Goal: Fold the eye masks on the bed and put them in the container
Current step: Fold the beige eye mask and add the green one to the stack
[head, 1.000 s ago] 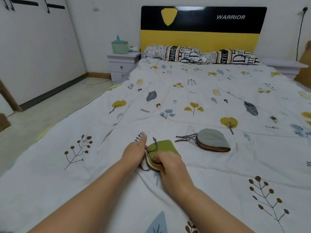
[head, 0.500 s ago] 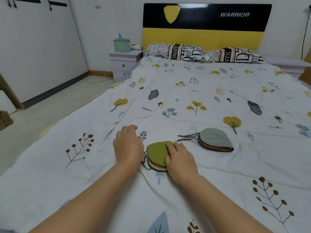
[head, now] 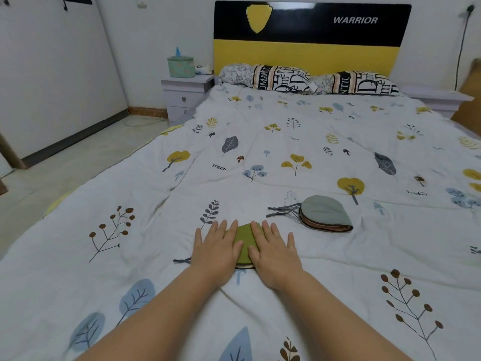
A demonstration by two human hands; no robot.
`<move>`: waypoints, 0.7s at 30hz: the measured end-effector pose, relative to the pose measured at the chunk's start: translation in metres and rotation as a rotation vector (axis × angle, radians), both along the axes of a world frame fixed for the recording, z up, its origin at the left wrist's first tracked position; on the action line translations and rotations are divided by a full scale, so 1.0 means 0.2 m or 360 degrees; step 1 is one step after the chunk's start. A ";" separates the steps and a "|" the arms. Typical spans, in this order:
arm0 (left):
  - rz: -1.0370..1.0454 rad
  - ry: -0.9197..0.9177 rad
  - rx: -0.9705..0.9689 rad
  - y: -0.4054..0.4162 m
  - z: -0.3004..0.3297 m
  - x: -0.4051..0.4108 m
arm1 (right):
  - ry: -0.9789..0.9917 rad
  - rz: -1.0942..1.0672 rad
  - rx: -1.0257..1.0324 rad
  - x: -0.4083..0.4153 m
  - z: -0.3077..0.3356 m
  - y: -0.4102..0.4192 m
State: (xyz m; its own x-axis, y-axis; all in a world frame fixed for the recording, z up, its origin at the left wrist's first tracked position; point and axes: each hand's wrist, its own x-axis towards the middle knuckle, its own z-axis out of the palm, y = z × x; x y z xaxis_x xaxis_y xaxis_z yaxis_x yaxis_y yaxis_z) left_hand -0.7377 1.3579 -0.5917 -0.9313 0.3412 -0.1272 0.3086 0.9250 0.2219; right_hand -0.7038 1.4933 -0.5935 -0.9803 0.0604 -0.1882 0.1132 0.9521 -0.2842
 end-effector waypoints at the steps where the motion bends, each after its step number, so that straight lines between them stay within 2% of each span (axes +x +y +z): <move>1: 0.0020 0.0004 0.0019 0.01 0.02 0.00 | -0.0015 -0.0003 -0.0022 0.00 0.01 0.00; 4: 0.0247 0.0052 0.0108 0.04 0.12 -0.01 | -0.0077 -0.0041 -0.0185 -0.02 0.08 0.01; 7: 0.0419 -0.0145 0.0209 0.03 0.20 -0.05 | 0.0080 -0.0197 -0.0375 -0.03 0.16 0.03; 9: 0.0431 -0.0254 0.0261 0.02 0.22 -0.06 | 0.0185 -0.0335 -0.0539 -0.04 0.19 0.03; 16: 0.0418 -0.0300 0.0816 0.05 0.25 -0.02 | 0.0115 -0.0514 -0.0929 -0.02 0.21 0.07; 21: 0.0344 -0.0277 0.1058 0.16 0.30 -0.05 | 0.0380 -0.0727 -0.1216 -0.02 0.23 0.19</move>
